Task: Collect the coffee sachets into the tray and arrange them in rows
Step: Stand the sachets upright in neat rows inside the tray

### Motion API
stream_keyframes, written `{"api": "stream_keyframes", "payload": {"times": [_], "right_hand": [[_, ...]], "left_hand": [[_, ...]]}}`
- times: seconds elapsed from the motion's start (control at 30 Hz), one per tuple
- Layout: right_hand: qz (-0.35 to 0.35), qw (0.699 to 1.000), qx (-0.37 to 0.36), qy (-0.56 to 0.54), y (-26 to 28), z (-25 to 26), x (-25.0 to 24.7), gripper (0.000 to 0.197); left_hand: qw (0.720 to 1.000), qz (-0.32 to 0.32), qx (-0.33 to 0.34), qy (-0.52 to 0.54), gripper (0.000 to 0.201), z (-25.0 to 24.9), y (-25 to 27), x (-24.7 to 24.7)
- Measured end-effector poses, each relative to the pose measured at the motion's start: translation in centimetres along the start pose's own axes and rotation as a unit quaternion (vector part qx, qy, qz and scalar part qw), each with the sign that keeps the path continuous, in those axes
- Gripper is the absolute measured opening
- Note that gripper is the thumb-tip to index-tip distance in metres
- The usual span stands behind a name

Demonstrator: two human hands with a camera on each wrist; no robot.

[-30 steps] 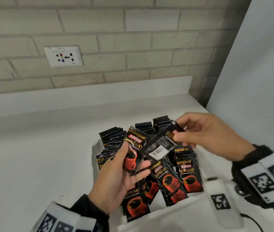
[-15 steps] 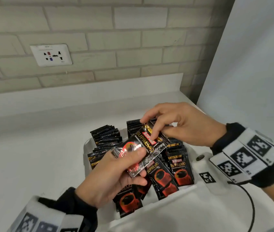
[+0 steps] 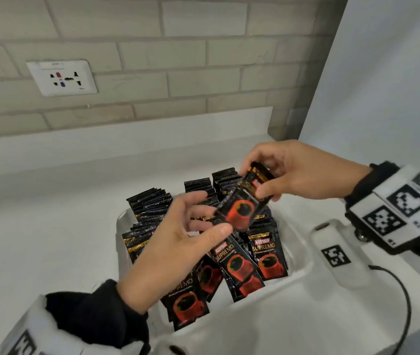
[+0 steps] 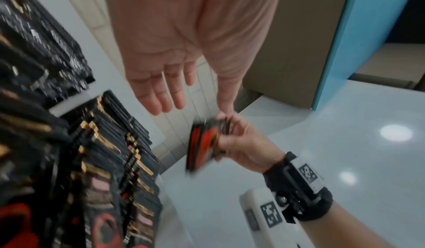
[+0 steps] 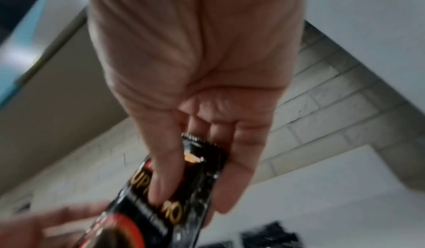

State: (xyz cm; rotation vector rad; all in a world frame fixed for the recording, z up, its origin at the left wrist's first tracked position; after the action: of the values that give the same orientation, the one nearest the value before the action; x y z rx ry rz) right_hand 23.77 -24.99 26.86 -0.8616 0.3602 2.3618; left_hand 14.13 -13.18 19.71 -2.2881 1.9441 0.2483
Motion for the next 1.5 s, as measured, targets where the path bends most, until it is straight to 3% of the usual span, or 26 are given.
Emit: {"api": "stream_keyframes", "payload": {"times": [0.07,0.13,0.23,0.33,0.4,0.6,0.8,0.9,1.2,1.4,1.5], "right_hand": [[0.061,0.987,0.05,0.142,-0.1,-2.5,0.5,0.031],[0.144,0.947,0.093,0.273,0.0,-5.2,2.2,0.027],[0.216,0.913,0.119,0.326,0.0,-7.7,4.9,0.027],[0.235,0.889,0.126,0.372,-0.7,-9.0,6.3,0.04],[0.243,0.872,0.131,0.405,-1.0,-9.5,6.7,0.045],[0.235,0.828,0.105,0.499,-0.8,-9.7,6.8,0.051],[0.165,0.839,0.065,0.514,-1.9,-9.2,5.8,0.03],[0.158,0.84,0.059,0.516,-2.2,-9.3,5.8,0.031],[0.135,0.856,0.061,0.496,-1.5,-9.1,5.3,0.039],[0.073,0.902,0.052,0.423,-0.6,-7.4,3.1,0.037],[0.098,0.921,0.022,0.377,-0.5,-6.4,3.7,0.034]], "left_hand": [[0.998,-0.043,0.001,-0.05,0.053,0.3,0.1,-1.8],[0.993,-0.054,0.006,-0.104,0.04,0.4,0.5,-3.0],[0.979,-0.009,0.001,-0.206,0.025,0.8,0.9,-2.8],[0.944,0.046,0.011,-0.327,0.02,1.0,0.7,-1.1],[0.914,0.079,0.021,-0.398,0.027,1.3,0.2,0.1],[0.842,0.114,0.045,-0.525,0.033,1.7,-1.9,3.1],[0.801,0.127,0.008,-0.584,0.037,2.2,-2.8,4.8],[0.795,0.127,-0.003,-0.594,0.034,2.5,-2.9,5.0],[0.814,0.135,-0.011,-0.565,0.032,2.9,-3.4,4.5],[0.827,0.13,-0.04,-0.545,0.039,3.0,-3.3,4.0],[0.833,0.111,-0.029,-0.542,0.038,1.7,-3.2,2.7]]}}
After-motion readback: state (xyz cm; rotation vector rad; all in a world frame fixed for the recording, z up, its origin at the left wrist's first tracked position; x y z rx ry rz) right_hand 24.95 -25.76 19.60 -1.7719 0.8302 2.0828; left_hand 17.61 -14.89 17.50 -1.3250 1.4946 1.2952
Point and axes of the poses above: each hand's wrist, its own y-axis away from the middle knuckle, its own x-axis out of the palm, z = x × y, the point moved 8 cm from there along -y, towards the middle knuckle
